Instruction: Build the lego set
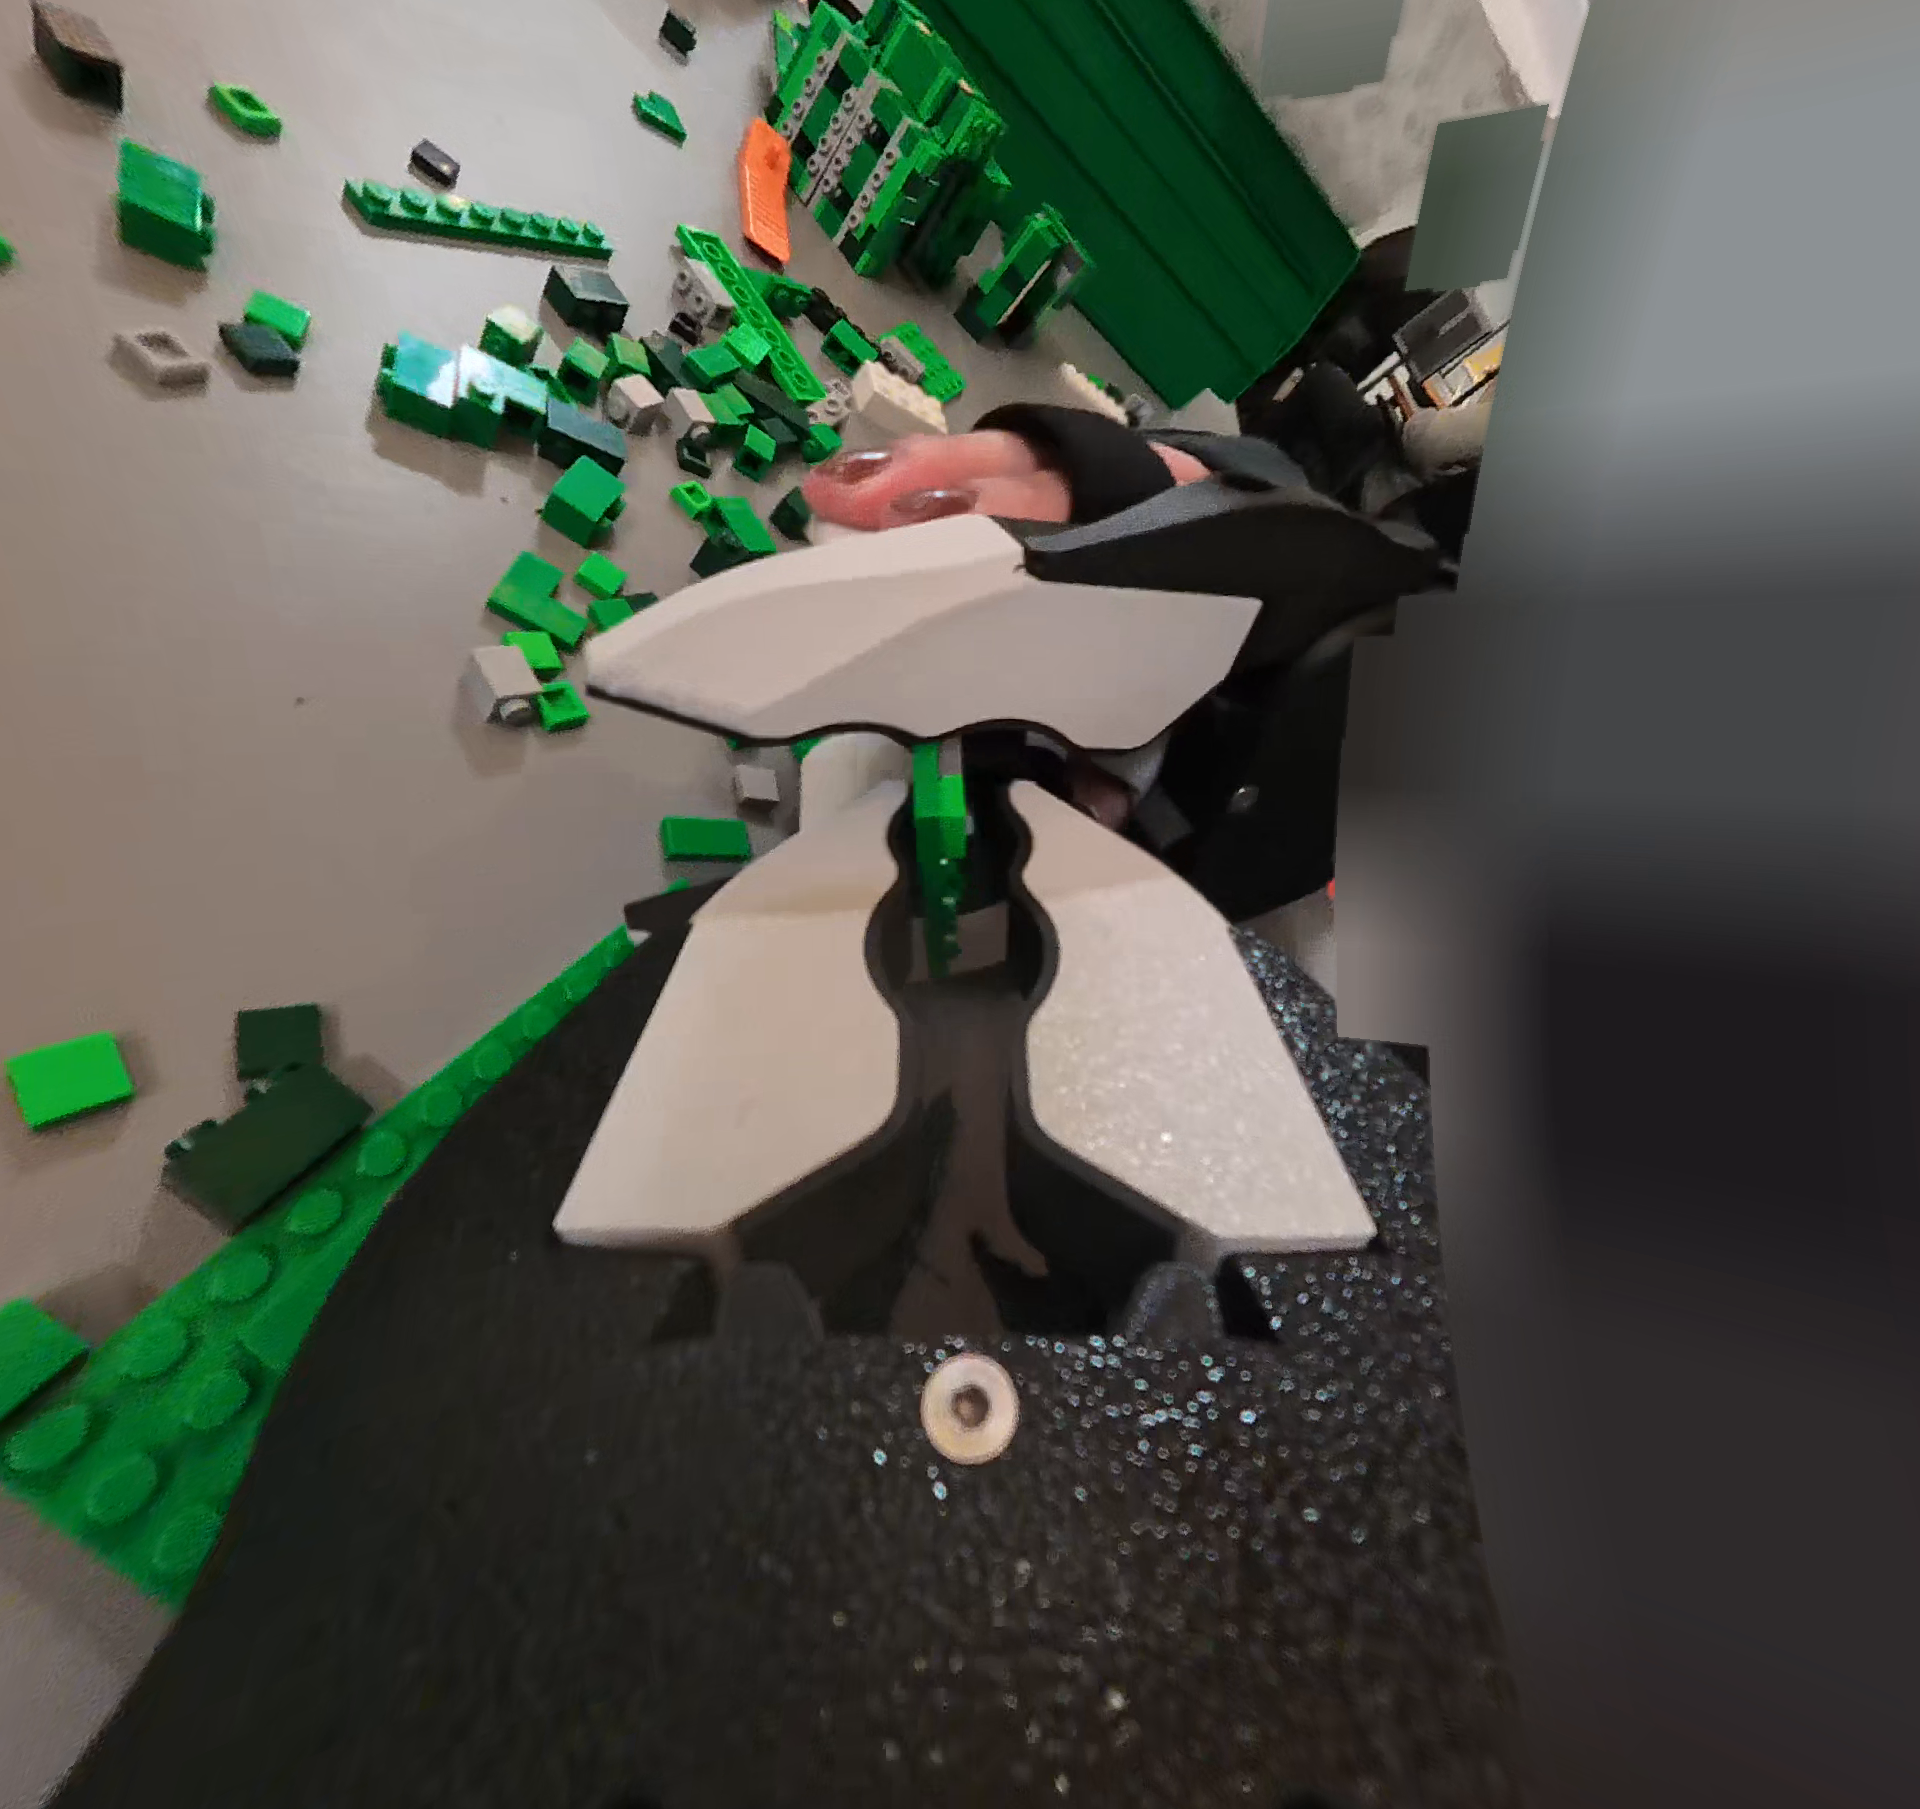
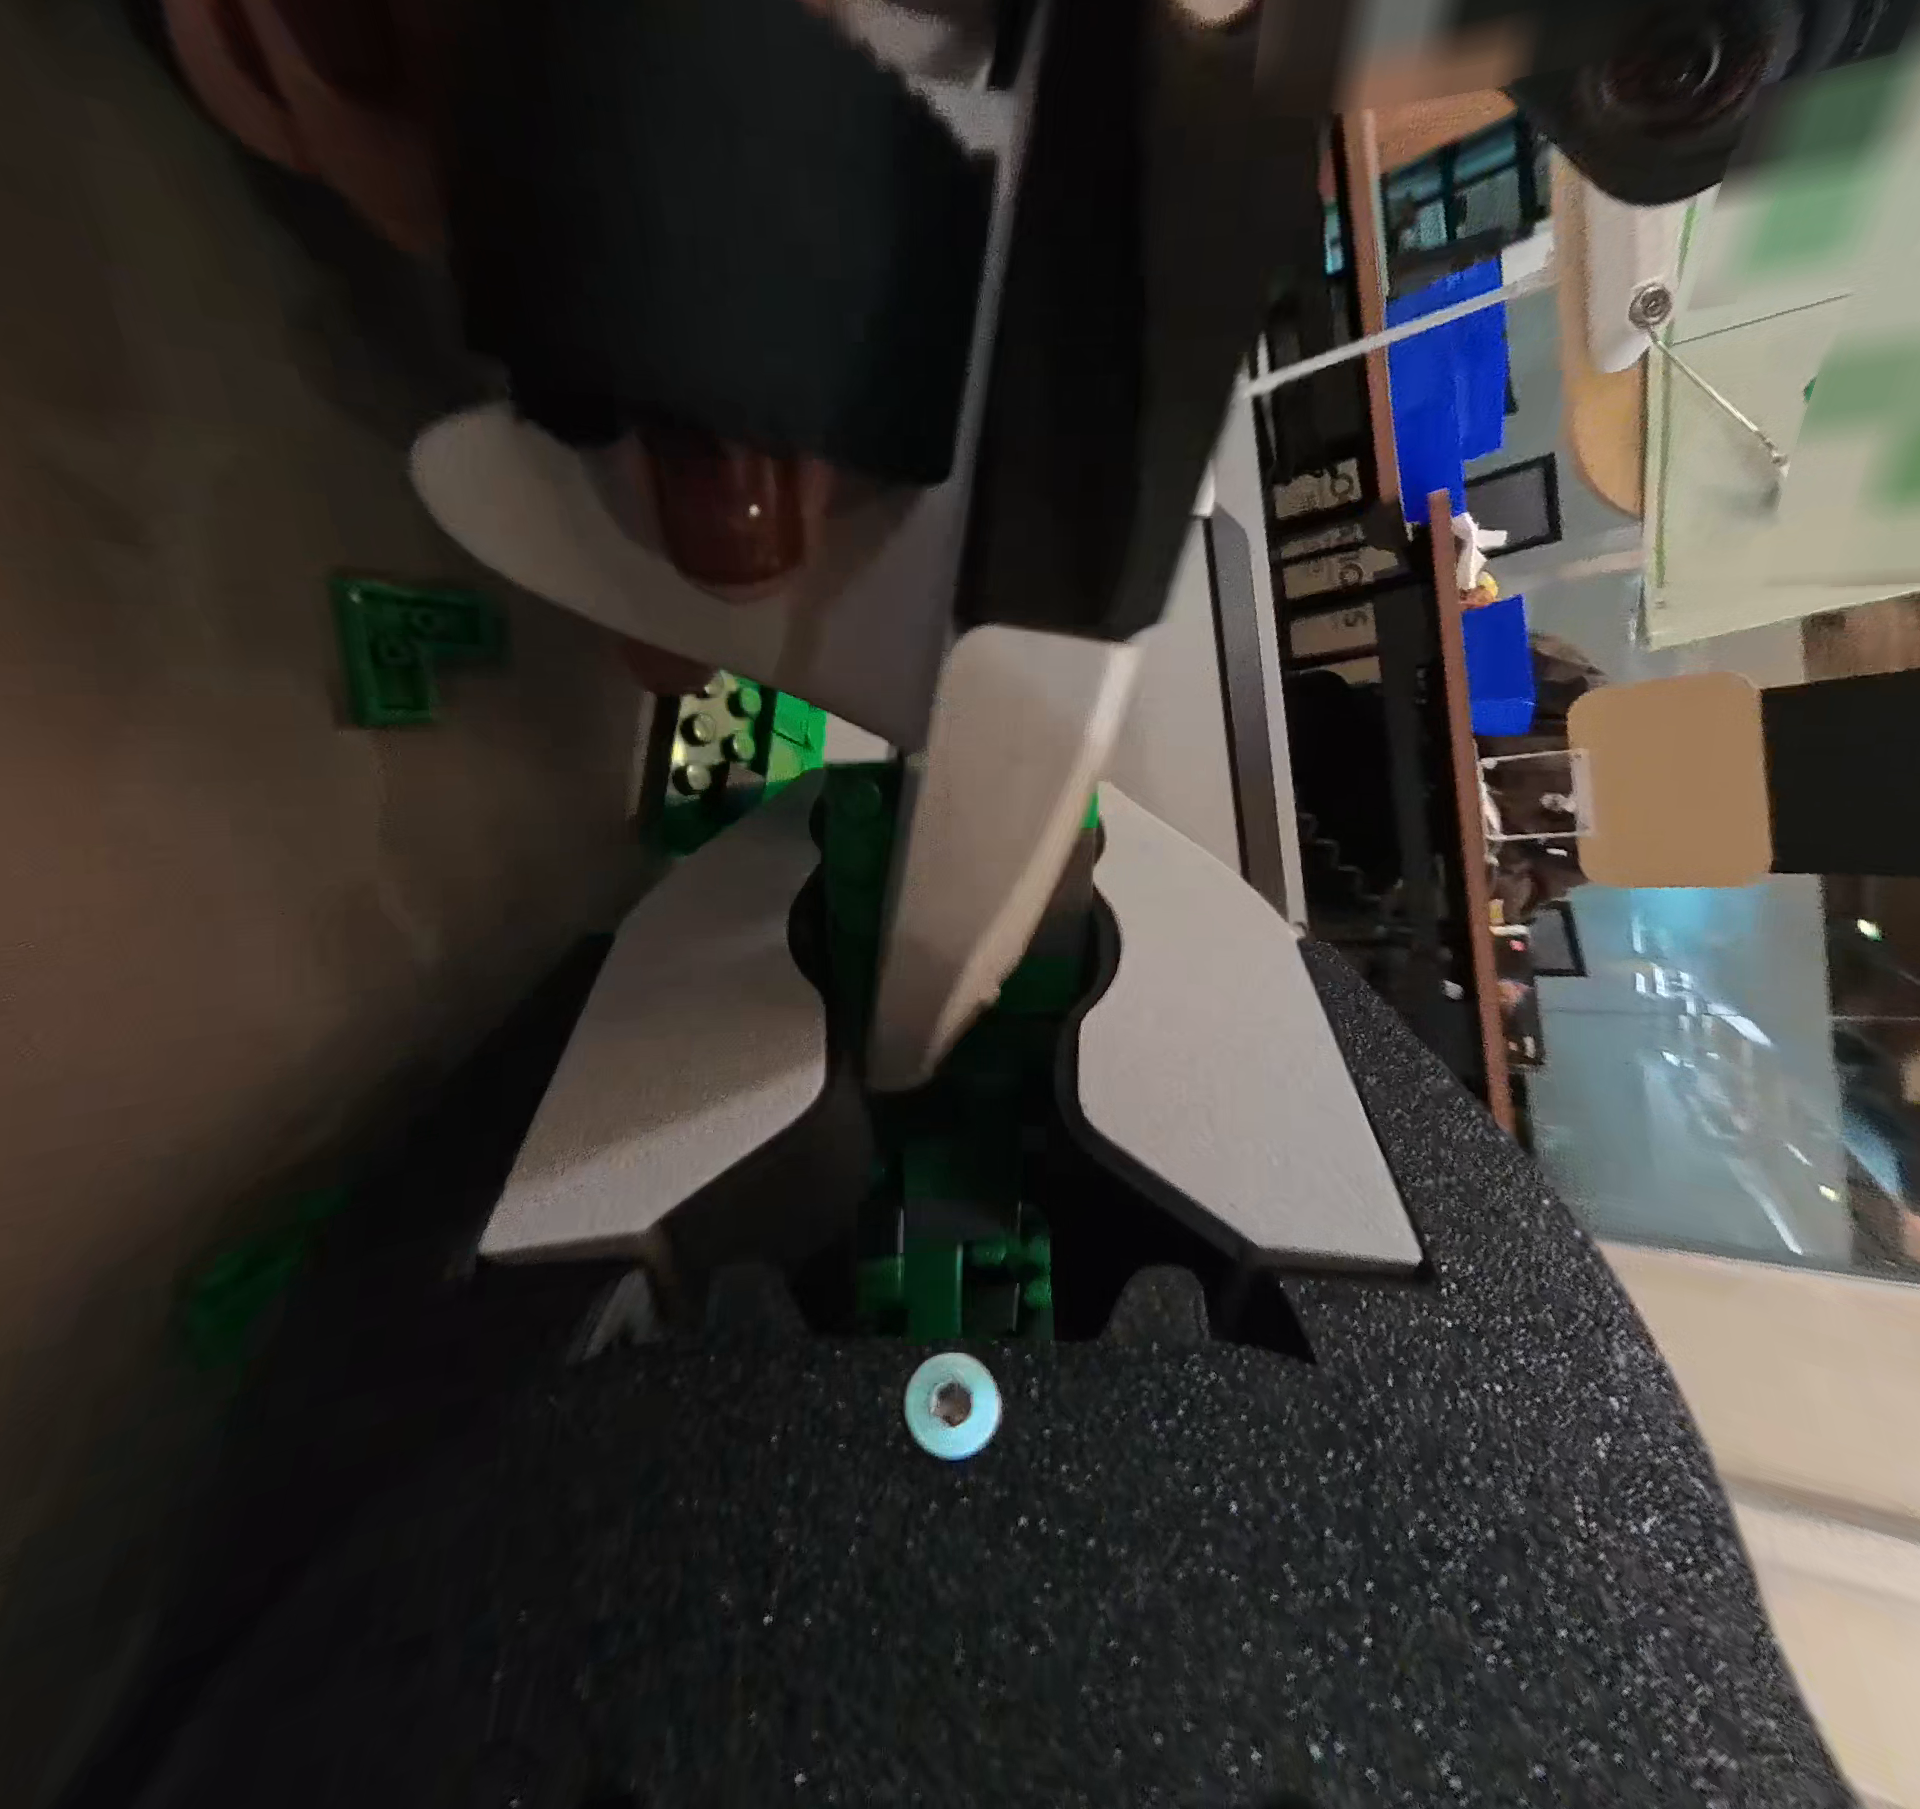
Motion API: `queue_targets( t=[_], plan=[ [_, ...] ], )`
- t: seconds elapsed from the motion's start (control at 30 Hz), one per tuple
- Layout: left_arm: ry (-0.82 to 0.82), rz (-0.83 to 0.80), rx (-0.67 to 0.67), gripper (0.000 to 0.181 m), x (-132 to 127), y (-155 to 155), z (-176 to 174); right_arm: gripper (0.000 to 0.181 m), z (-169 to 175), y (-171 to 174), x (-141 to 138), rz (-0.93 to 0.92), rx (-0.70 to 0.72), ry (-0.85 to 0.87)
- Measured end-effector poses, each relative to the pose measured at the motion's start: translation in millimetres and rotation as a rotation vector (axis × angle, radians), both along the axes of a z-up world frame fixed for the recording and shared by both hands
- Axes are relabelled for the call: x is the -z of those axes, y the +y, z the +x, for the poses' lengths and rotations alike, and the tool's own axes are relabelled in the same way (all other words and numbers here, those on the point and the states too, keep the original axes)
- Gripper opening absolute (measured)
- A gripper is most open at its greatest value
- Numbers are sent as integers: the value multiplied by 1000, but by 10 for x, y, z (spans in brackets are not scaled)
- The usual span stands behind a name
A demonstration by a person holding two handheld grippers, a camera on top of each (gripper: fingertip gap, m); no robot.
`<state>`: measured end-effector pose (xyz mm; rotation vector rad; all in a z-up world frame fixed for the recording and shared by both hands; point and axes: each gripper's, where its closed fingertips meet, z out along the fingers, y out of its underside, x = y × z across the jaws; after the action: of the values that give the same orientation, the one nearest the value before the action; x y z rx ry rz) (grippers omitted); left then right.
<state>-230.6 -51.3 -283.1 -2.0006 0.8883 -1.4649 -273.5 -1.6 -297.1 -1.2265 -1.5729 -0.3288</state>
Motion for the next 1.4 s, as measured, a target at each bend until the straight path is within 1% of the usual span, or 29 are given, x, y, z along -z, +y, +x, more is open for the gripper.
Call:
queue_targets(
  t=[0.03,0.13,0.27,0.33,0.4,0.43,0.5,0.6,0.87,0.93,1.07,1.2,1.3,1.33,1.4],
  plan=[
    [4,18,15,7,0,-16,-2,38,-16,-23,-16,-11,-15,22],
    [7,51,39,7,-13,-47,-10,38,-34,-70,-16,-47,-49,41],
    [42,29,4,6,20,-34,13,42,-28,-70,-8,-56,-60,39],
    [29,13,-15,6,-6,-26,23,44,-57,-73,-49,14,-57,-3],
    [26,8,-18,6,-19,-41,31,39,-47,-47,-89,100,-42,-49],
    [21,4,-28,6,-27,-33,34,39,-42,-36,-104,113,-37,-49],
    [-18,-34,-64,6,-58,0,47,39,-22,11,-142,211,-12,-99],
    [-4,-50,-83,6,-5,15,15,38,-46,30,-122,316,7,-154],
    [-22,-100,-98,7,20,45,-9,39,-62,59,-119,345,19,-150],
    [-16,-102,-92,7,30,38,-8,39,-63,45,-81,285,16,-120],
    [-23,-131,-39,7,31,6,1,38,-75,6,-18,36,25,32],
    [-53,-97,19,28,-29,-52,20,39,-59,25,-9,14,28,49],
    [-40,-74,-15,11,-15,7,9,39,-56,29,-62,23,29,75],
    [-39,-63,-20,9,-18,17,9,39,-54,29,-70,27,29,78],
    [-47,-64,-17,9,-27,15,11,39,-52,32,-75,34,30,78]
  ],
)
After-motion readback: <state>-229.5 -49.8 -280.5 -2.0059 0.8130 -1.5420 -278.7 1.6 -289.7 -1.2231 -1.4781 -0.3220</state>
